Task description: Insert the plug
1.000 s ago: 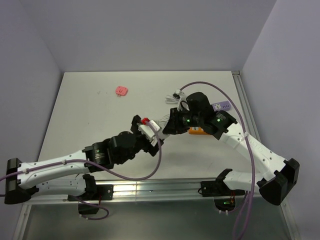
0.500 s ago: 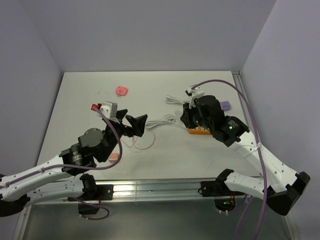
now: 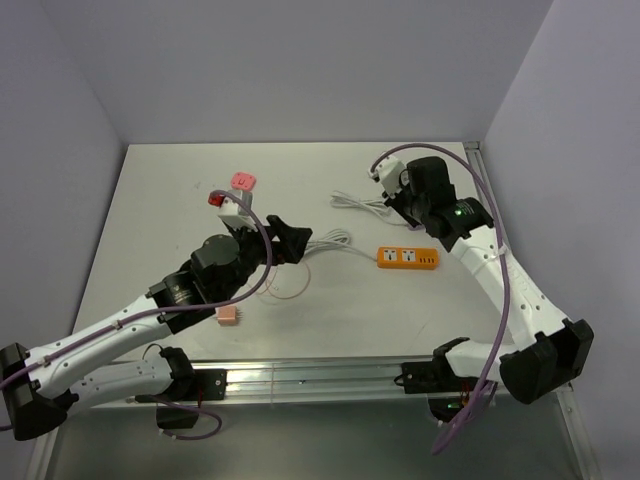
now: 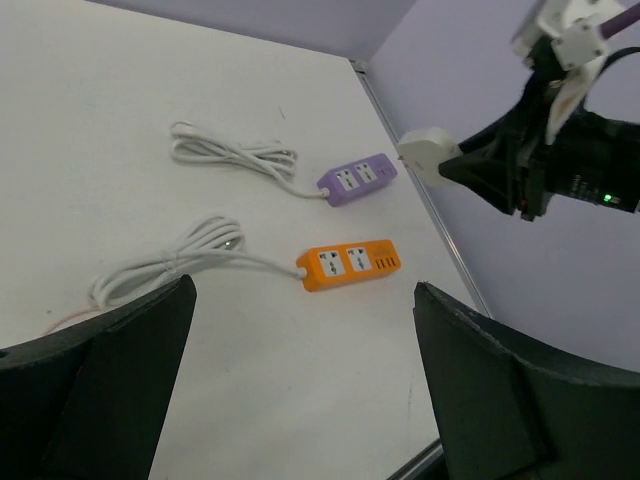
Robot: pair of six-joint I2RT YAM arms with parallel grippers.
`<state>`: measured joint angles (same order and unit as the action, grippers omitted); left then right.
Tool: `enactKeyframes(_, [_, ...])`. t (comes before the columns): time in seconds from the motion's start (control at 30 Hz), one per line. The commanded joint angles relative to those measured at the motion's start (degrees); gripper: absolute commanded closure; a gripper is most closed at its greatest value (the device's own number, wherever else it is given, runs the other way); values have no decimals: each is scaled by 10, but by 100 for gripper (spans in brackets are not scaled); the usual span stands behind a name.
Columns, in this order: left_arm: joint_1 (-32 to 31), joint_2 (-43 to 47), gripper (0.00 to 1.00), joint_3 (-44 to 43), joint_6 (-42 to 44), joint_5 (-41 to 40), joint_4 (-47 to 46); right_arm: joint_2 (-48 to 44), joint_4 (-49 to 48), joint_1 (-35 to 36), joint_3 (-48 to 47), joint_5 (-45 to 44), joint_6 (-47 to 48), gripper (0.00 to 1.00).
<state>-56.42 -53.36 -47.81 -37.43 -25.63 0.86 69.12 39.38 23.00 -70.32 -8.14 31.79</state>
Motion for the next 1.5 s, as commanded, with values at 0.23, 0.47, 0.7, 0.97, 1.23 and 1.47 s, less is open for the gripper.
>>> enactKeyframes(0.23, [60,-42,4,-55,-27,159,19,136,69,-93,-70,169,182,100])
enactKeyframes(0.47, [98,-104,4,-73,-55,220,2,187,105,-97,-93,177,184,100])
enactKeyframes(0.7, [102,-154,4,-66,-83,263,-46,166,90,-98,-47,183,210,100])
enactKeyframes(0.97, [157,-222,5,-66,-138,396,-59,94,16,-96,25,190,218,100])
enactKeyframes(1.23, [177,-380,13,-148,-207,459,-24,85,15,-73,22,132,180,100])
enactKeyframes(1.47, [145,-509,22,-270,-245,407,100,123,69,-74,-29,167,201,100])
